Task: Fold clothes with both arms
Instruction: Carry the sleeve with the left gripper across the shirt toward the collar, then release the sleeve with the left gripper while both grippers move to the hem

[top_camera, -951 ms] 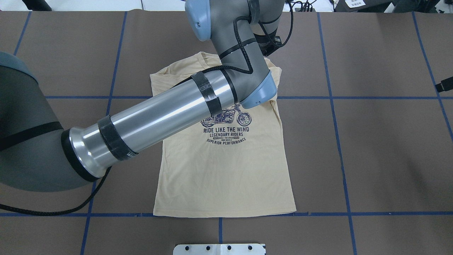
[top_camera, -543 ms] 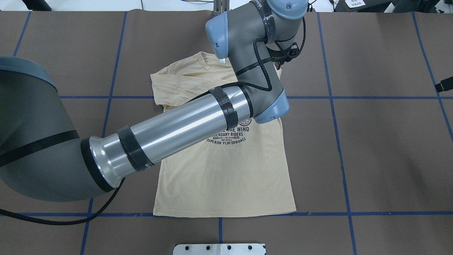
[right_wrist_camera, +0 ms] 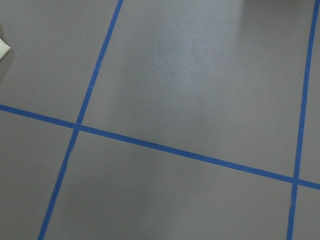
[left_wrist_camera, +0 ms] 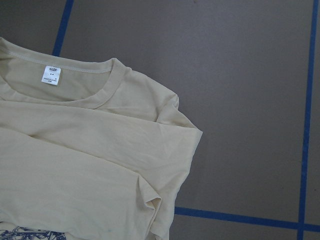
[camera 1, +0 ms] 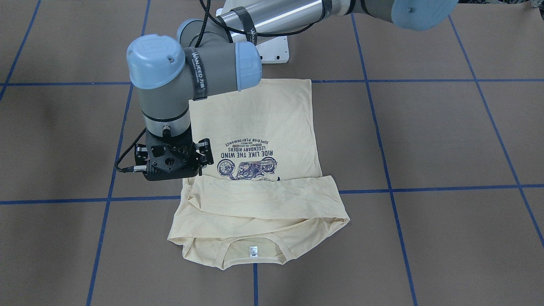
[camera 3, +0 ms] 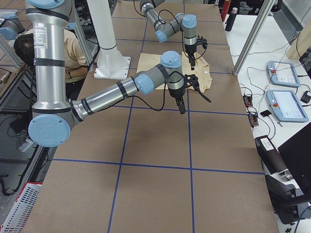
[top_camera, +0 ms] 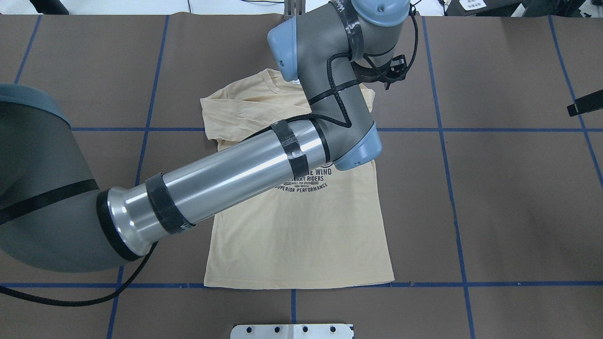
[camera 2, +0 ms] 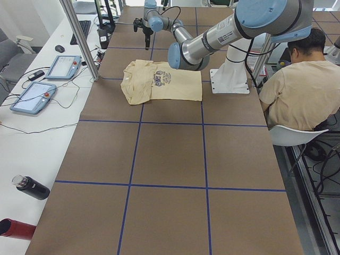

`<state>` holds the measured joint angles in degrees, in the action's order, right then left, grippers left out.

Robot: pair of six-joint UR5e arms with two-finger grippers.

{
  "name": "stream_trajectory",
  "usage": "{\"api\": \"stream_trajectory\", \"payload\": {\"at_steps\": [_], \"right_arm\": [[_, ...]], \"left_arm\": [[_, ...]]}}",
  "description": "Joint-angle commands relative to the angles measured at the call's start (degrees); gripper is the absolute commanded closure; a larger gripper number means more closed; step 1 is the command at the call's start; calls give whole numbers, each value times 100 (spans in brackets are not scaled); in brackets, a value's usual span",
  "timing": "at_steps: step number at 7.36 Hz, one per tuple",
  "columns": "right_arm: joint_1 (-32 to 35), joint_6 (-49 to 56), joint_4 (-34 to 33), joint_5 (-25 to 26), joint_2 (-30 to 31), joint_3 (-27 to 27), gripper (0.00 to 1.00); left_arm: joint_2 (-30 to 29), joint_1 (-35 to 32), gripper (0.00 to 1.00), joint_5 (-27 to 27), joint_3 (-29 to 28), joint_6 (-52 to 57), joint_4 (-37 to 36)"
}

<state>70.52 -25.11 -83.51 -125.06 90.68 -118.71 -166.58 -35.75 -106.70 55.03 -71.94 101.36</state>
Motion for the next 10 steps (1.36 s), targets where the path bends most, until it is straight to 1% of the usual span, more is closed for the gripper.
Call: {"api": "stream_trajectory", "payload": {"at_steps": [1, 2, 3, 4, 5, 6, 7, 8, 9, 10], "right_arm": [[-983, -1734, 246, 296, -172, -466, 0], [-1675, -2491, 239, 794, -182, -773, 0], [-2378, -3299, 239, 1252, -182, -1011, 0], [-3116, -3960, 221, 1865, -173, -1214, 0], [-3959, -4601, 213, 2594, -164, -1277, 0], [-4777, -5156, 204, 3401, -173, -1277, 0], [-5333, -5492, 195, 3897, -164, -1277, 0], [-5626, -5591, 160, 4206, -164, -1277, 0], [-5663, -5592, 12, 4218, -173, -1277, 0], [-5664, -5592, -16, 4227, -173, -1269, 0]], "left_arm": [[1436, -11, 0, -79, 2053, 810, -535], [2410, -28, 0, -79, 3273, 1153, -625], [3447, -72, 0, -71, 4365, 1461, -626], [4284, -81, 0, -53, 5272, 1708, -635], [4979, -55, 0, -18, 5846, 1701, -591], [5369, 15, 0, 95, 6113, 1623, -565], [5721, 312, 0, 401, 6281, 1492, -504], [6142, 723, 0, 665, 6300, 968, -42], [6686, 1163, 0, 920, 6300, 589, 650], [6918, 1637, 0, 1201, 6283, 37, 962]]}}
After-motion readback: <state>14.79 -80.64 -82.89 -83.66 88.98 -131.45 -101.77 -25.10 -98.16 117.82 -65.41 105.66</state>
